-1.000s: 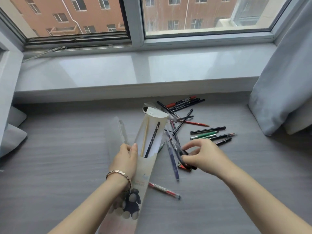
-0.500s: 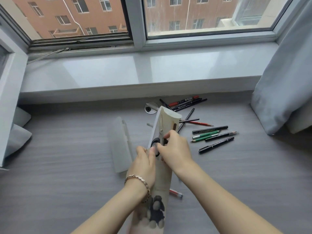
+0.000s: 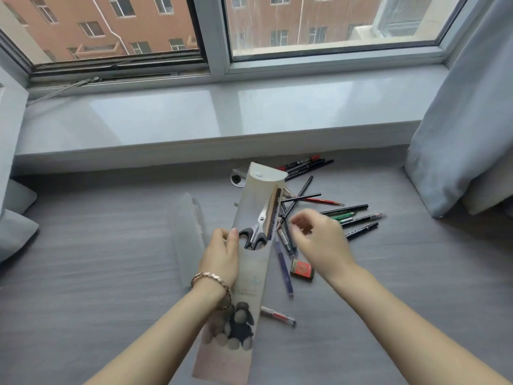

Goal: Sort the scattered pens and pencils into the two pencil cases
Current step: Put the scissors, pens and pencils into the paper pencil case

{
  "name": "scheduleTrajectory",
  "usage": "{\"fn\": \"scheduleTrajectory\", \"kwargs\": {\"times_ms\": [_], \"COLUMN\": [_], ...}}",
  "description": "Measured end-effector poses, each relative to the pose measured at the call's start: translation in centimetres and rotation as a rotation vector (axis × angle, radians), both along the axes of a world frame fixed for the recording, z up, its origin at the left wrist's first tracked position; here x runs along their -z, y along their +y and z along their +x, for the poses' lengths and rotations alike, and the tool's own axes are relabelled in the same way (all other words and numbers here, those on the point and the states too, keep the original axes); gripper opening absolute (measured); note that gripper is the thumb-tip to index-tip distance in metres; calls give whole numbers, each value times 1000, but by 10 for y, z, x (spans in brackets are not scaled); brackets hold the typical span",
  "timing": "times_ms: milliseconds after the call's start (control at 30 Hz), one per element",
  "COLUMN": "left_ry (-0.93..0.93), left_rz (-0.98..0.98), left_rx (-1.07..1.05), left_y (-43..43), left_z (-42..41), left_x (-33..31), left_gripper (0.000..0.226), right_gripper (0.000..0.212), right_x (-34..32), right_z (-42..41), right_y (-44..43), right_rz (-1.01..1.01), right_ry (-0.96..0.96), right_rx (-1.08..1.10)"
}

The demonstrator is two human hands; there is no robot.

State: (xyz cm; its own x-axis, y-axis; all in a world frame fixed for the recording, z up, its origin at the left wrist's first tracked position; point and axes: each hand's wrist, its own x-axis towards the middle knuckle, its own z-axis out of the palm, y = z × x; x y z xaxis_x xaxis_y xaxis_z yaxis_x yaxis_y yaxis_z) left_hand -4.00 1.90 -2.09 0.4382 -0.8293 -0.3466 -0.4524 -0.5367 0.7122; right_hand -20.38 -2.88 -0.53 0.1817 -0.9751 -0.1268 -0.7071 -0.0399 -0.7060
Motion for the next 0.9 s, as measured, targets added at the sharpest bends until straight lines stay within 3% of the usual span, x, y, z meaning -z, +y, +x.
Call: {"fn": "scheduleTrajectory", "kwargs": {"times_ms": [133, 200, 400, 600, 667, 733, 833, 900], "left_ry": [-14, -18, -26, -37, -40, -30, -12, -22], "left_rz": [18, 26, 50, 48, 37, 26, 15, -1], "left_rx": [-20, -13, 14, 13, 19, 25, 57, 94], "left_y": [0, 0, 5, 5, 6, 7, 7, 6], "left_z": [7, 6, 3, 3, 3, 2, -5, -10], "left_x": [4, 5, 10, 9, 7, 6, 4, 2], "left_gripper": [29, 29, 30, 27, 27, 27, 27, 27], "right_gripper": [37, 39, 33, 16, 10, 4, 18, 16], "right_x": [43, 52, 56, 49, 43, 26, -7, -15], "right_z": [-62, -80, -89, -81, -72, -56, -24, -6], "right_y": [-27, -32, -35, -37, -34, -29, -24, -20], "right_rz": [23, 46, -19, 133, 38, -39, 146, 261], "right_ry": [563, 770, 824, 861, 679, 182, -588, -788], "right_rx": [-11, -84, -298, -453, -362, -130, 87, 98]}}
